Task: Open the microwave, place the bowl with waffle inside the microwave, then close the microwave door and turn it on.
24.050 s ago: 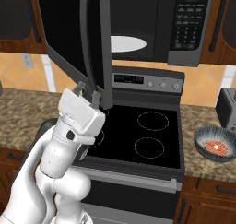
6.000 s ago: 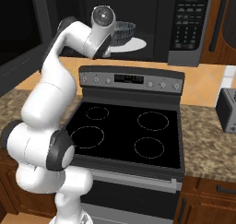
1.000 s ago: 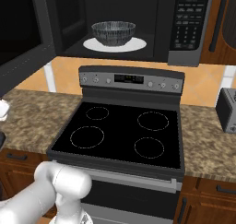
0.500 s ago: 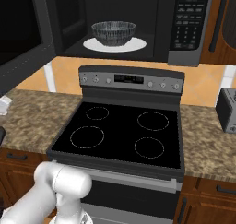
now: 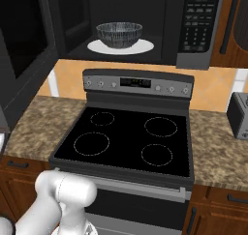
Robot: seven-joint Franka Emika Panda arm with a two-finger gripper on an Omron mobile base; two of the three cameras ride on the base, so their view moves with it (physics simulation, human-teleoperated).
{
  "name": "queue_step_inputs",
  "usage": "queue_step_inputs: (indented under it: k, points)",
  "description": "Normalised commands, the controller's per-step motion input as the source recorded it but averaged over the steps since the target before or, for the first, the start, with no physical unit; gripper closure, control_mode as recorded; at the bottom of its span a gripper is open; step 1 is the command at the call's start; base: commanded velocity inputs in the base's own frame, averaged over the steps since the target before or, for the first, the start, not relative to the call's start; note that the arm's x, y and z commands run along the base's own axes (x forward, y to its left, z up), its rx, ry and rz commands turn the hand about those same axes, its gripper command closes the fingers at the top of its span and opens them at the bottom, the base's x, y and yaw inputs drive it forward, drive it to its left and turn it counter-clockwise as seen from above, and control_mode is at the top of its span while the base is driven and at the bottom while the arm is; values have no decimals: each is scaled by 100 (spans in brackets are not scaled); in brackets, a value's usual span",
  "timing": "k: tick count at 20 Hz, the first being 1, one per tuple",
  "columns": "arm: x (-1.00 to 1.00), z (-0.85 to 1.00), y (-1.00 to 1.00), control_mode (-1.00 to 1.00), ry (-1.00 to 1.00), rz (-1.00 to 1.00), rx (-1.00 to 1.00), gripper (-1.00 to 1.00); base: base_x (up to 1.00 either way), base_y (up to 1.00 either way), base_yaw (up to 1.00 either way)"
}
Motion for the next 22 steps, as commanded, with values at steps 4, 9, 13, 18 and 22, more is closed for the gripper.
queue_step_inputs:
  k: [4, 9, 13, 18, 22]
  points:
    - [-72, 85, -100, -100, -25, 0, 34, 100, 0, 0, 0]
    - [-48, 66, -100, -100, -4, 0, 40, 100, 0, 0, 0]
    - [9, 2, -100, -100, 39, 0, 38, 100, 0, 0, 0]
    - [81, -25, -88, -100, 66, 12, 13, 100, 0, 0, 0]
    - [100, -18, -62, -100, 57, 19, 1, 100, 0, 0, 0]
